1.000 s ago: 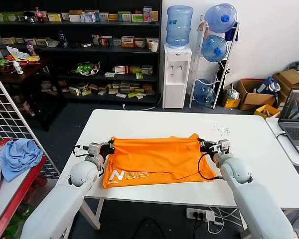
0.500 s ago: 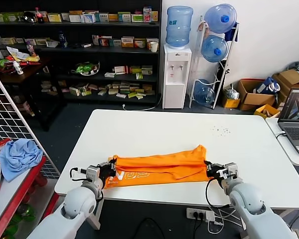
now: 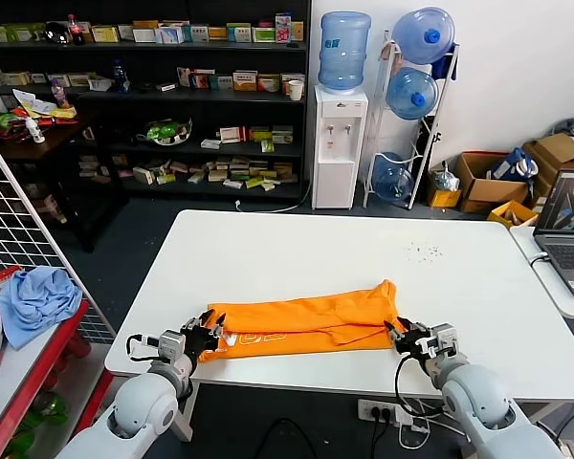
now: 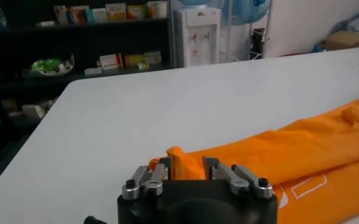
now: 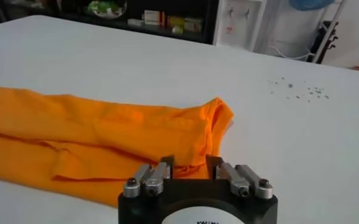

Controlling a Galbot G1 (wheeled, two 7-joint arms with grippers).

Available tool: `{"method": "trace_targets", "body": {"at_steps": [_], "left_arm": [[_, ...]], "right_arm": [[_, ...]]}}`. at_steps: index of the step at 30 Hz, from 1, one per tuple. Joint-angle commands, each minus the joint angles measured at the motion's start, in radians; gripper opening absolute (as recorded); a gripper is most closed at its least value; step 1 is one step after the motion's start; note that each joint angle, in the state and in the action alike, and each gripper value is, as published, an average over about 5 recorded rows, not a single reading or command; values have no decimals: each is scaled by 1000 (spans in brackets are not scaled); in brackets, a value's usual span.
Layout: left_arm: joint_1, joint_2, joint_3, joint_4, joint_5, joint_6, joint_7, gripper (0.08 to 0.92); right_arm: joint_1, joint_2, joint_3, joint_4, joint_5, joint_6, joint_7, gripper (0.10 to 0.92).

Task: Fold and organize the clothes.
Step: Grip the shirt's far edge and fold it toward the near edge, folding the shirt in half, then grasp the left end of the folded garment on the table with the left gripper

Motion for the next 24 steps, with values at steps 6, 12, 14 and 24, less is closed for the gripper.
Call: {"method": "trace_targets", "body": {"at_steps": [6,12,14,24], "left_arm": [[-17,-57,-34,86,-105,14,-11,662],[-25,-91,-45,119,-174,38,-51,803],[-25,-99,-47,126,-189,44,-61,819],[-21,-100,-55,123,-225,60,-82,689]], "right_arm": [[-21,-7,-1,24,0,-7,-3,696],[-21,-12,-1,27,1,-9,-8,814],[-22,-15,0,31,2,-11,-10,821],[-34,-21,4,56,4,-22,-13,823]]}}
